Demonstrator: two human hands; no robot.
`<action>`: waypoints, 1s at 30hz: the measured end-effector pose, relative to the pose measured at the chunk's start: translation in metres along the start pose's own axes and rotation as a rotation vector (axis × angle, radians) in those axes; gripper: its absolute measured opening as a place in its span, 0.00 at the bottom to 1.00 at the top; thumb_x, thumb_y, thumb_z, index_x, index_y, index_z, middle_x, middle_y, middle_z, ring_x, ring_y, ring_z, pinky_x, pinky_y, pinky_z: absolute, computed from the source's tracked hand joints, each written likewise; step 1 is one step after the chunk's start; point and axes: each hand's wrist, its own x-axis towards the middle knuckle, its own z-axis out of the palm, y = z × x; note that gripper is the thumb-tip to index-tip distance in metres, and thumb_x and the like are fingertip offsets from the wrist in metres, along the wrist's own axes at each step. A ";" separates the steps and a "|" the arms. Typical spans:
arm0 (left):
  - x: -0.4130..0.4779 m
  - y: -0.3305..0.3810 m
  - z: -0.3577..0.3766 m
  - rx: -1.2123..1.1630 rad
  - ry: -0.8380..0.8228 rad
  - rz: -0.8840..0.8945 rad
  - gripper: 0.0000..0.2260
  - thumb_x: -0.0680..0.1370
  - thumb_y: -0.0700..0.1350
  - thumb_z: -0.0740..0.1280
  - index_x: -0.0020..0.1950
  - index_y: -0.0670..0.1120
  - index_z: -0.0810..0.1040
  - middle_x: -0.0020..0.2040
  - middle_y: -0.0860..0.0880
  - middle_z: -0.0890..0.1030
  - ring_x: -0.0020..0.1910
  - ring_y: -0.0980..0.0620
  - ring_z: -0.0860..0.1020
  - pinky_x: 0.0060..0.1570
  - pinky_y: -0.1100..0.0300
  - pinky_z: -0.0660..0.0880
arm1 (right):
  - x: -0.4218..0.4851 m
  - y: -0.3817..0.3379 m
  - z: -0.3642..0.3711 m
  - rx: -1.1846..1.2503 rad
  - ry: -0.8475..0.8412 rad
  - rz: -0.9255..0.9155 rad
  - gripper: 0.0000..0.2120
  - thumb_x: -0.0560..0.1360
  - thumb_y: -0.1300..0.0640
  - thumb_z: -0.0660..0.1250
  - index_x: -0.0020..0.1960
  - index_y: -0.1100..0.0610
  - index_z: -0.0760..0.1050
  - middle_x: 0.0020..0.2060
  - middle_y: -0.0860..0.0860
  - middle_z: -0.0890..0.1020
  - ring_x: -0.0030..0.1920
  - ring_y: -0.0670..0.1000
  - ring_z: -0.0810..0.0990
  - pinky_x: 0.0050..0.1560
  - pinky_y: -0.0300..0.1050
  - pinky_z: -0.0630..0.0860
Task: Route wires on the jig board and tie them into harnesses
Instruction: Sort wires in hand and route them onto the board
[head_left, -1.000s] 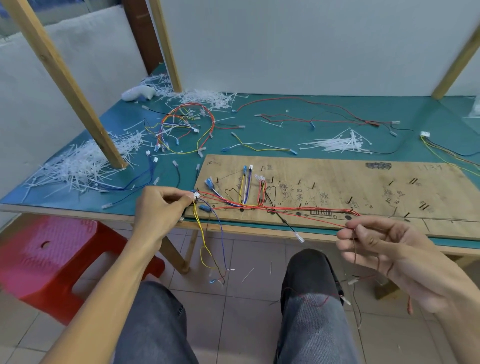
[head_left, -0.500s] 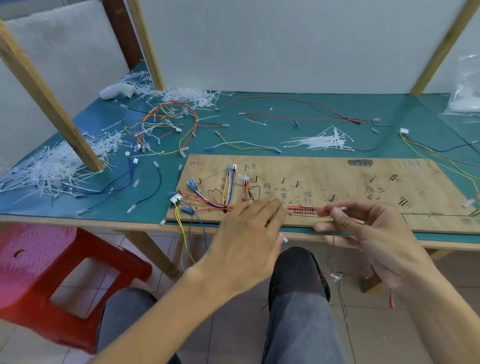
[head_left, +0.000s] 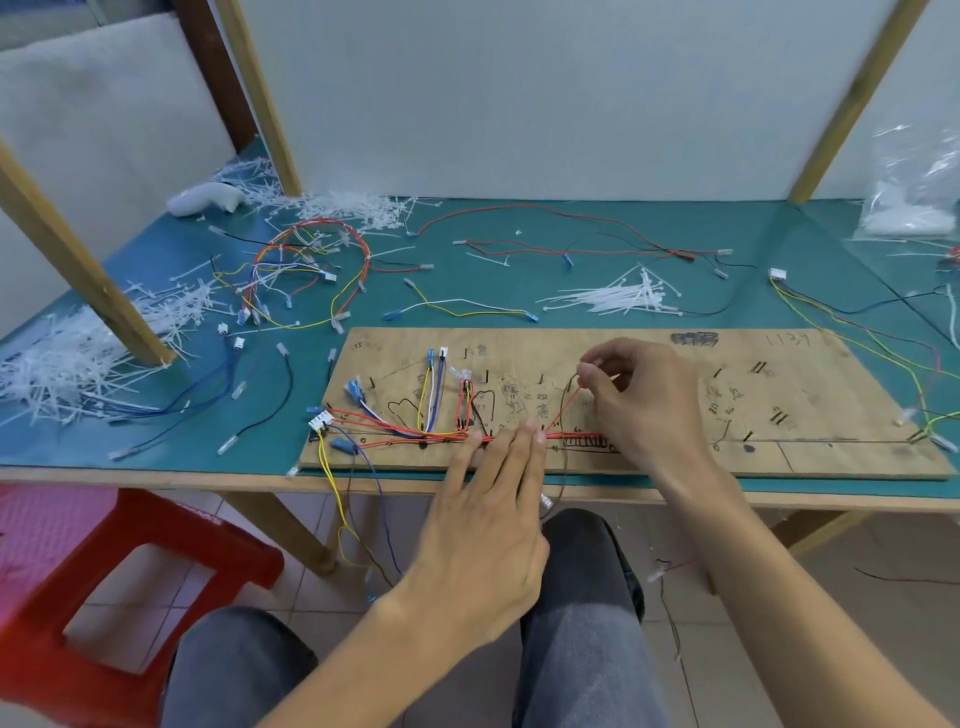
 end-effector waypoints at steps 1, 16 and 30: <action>0.000 0.000 -0.001 -0.016 -0.011 -0.007 0.35 0.80 0.53 0.61 0.84 0.40 0.59 0.85 0.42 0.59 0.83 0.44 0.60 0.82 0.42 0.55 | 0.002 0.000 0.003 -0.024 0.004 -0.014 0.03 0.79 0.56 0.74 0.47 0.51 0.85 0.37 0.44 0.86 0.39 0.46 0.84 0.49 0.52 0.83; 0.023 0.029 -0.017 -0.212 0.190 -0.240 0.16 0.78 0.59 0.67 0.54 0.48 0.81 0.63 0.49 0.79 0.65 0.44 0.74 0.65 0.45 0.69 | 0.001 -0.002 0.018 -0.138 -0.004 -0.022 0.06 0.79 0.57 0.73 0.55 0.51 0.82 0.42 0.48 0.86 0.43 0.55 0.84 0.51 0.51 0.80; 0.011 0.061 -0.026 0.006 0.102 -0.349 0.05 0.69 0.36 0.73 0.41 0.46 0.81 0.51 0.43 0.76 0.52 0.40 0.72 0.45 0.47 0.68 | 0.003 0.006 0.023 -0.160 -0.015 -0.057 0.07 0.80 0.59 0.71 0.57 0.52 0.82 0.40 0.44 0.82 0.39 0.51 0.78 0.42 0.43 0.65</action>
